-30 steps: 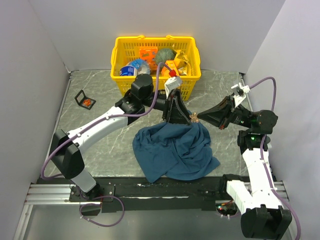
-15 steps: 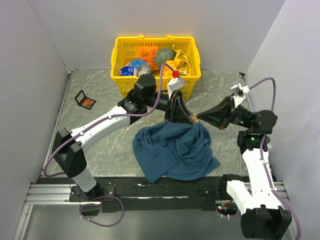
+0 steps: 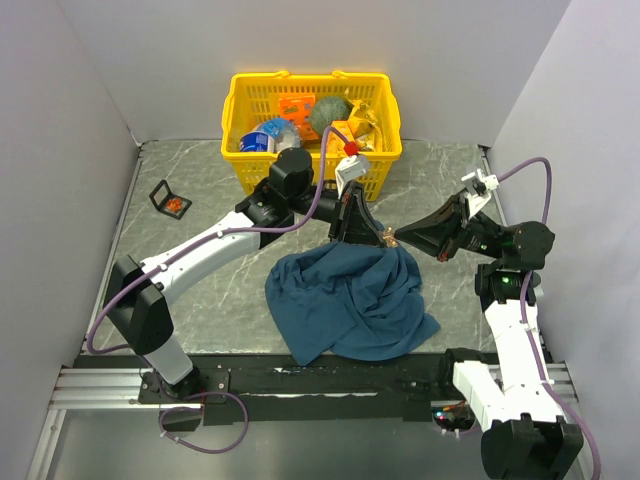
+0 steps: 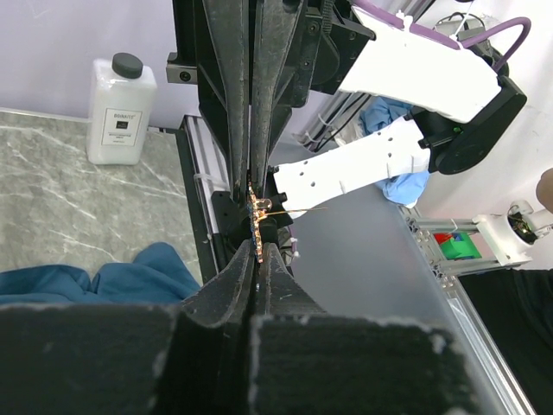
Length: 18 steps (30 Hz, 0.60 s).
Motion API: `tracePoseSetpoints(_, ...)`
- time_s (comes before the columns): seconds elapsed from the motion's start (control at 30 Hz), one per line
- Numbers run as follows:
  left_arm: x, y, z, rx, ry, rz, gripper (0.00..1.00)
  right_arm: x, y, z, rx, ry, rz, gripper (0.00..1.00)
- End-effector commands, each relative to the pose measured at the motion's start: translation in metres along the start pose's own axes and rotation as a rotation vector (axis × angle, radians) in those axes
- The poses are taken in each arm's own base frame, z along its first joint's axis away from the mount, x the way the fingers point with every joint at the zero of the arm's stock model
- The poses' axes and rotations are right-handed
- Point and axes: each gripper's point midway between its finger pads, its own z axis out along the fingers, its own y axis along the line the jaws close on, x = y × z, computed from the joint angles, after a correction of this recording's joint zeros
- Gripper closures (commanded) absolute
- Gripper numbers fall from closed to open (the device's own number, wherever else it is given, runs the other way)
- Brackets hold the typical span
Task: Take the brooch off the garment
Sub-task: Close the brooch.
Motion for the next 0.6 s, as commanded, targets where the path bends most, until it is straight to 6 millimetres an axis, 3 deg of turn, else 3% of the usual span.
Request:
tracePoseSetpoints(0.0, -0.017, -0.013, 0.002, 0.030, -0.020, 0.065, 0.99, -0.001, -0.001, -0.001, 0.011, -0.003, -0.040, 1.00)
tracePoseSetpoints(0.07, -0.016, -0.011, 0.002, 0.022, -0.017, 0.067, 0.99, -0.001, -0.001, -0.001, 0.006, 0.007, -0.045, 1.00)
tracePoseSetpoints(0.2, -0.012, -0.012, 0.001, 0.024, -0.007, 0.073, 0.99, -0.001, 0.007, -0.002, -0.027, 0.049, -0.073, 0.64)
tracePoseSetpoints(0.3, -0.008, -0.017, -0.002, 0.040, 0.009, 0.088, 0.99, -0.001, 0.015, -0.004, -0.066, 0.089, -0.096, 0.47)
tracePoseSetpoints(0.4, -0.004, -0.027, -0.005, 0.073, 0.025, 0.110, 0.99, 0.003, 0.022, -0.006, -0.113, 0.124, -0.112, 0.35)
tracePoseSetpoints(0.57, 0.004, -0.041, -0.010, 0.133, 0.048, 0.130, 0.99, 0.009, 0.031, -0.010, -0.172, 0.161, -0.129, 0.30)
